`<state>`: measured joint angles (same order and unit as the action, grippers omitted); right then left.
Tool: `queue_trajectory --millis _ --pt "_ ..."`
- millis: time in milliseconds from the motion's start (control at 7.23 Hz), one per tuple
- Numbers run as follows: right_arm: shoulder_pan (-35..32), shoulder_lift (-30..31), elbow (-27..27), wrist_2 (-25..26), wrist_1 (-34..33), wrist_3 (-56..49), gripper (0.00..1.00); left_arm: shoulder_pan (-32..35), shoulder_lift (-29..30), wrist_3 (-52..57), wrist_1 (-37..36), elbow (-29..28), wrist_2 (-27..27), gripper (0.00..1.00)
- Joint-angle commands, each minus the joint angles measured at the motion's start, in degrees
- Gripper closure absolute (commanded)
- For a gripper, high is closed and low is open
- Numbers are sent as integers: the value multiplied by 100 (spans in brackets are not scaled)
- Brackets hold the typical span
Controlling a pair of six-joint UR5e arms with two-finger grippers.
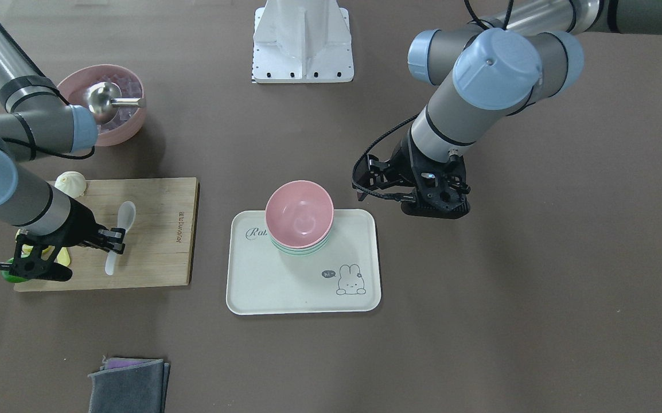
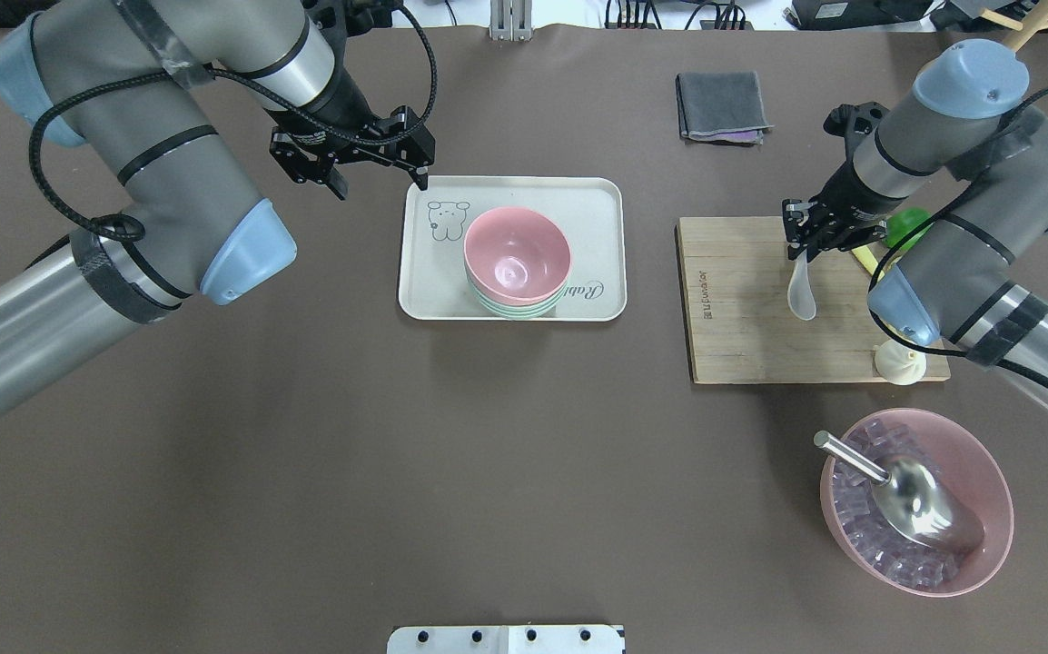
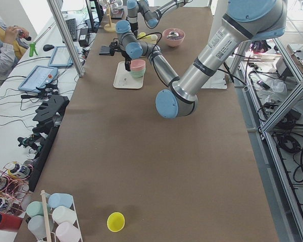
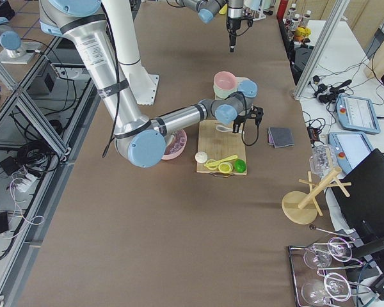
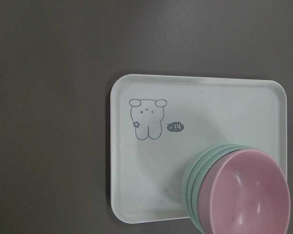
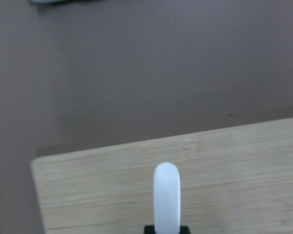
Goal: Stack pink bowl on green and place spoon
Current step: 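Carry the white spoon with the right gripper and place it in the pink bowl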
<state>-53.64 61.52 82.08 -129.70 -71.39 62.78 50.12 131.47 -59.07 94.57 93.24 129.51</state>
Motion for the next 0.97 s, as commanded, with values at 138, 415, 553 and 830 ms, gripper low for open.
queue_trajectory --millis 138,415,553,830 --pt "448 -2101 -898 521 19 2241 100 313 -990 708 53 729 74 2" --pt "888 -2654 -1238 1076 46 2730 100 446 -1308 783 61 880 443 2" --pt "977 -2654 -1238 1113 133 2801 100 446 -1300 783 61 871 452 2" --pt "1154 -2226 -1020 1456 465 2740 0 438 -1282 756 53 862 452 2"
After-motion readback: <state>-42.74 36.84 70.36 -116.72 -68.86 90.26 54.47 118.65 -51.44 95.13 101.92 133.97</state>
